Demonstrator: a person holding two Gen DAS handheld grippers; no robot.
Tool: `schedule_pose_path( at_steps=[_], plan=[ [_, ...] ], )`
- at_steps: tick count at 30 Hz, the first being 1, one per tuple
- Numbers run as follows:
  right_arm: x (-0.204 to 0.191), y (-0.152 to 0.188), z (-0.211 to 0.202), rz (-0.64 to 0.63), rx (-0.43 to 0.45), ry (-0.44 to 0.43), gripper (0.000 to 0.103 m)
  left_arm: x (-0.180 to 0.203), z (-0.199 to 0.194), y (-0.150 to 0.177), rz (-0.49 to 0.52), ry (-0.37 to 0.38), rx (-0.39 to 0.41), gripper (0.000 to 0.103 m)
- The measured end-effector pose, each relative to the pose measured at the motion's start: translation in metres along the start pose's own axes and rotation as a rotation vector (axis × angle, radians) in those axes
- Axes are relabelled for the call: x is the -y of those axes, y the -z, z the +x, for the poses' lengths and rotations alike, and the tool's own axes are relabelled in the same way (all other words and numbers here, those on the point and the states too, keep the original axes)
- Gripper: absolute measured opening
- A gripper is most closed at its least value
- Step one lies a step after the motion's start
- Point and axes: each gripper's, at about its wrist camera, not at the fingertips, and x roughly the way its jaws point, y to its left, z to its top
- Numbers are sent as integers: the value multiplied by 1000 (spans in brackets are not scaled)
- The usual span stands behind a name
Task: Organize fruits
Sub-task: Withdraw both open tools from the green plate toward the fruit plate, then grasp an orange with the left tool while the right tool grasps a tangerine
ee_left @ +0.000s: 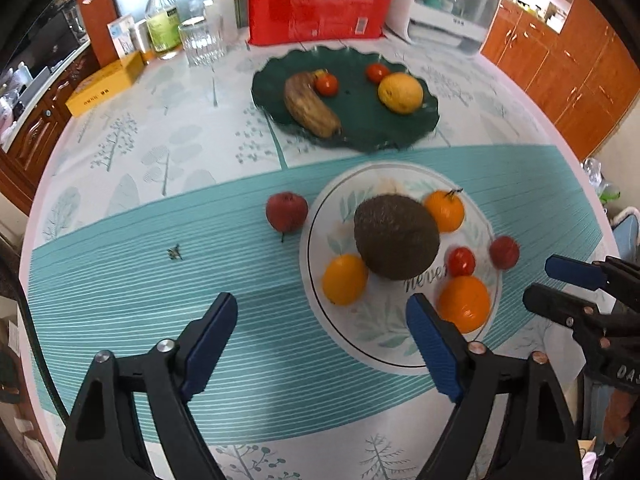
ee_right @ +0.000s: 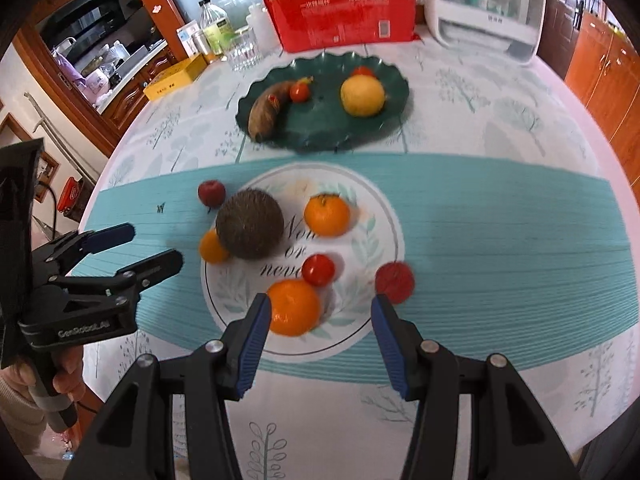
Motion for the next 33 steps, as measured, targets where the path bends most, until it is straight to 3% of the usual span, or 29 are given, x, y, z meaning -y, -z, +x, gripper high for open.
schedule_pose_path(
  at_steps=[11,25,33],
  plan=[
    [-18,14,44,-46,-47,-13,52,0,39,-2,12,28,-54,64],
    [-21,15,64,-41,-55,-8,47,6,54,-9,28,66,-71,30],
    [-20,16,63,-35,-41,-14,44,5,57,-11,18,81,-67,28]
  ],
)
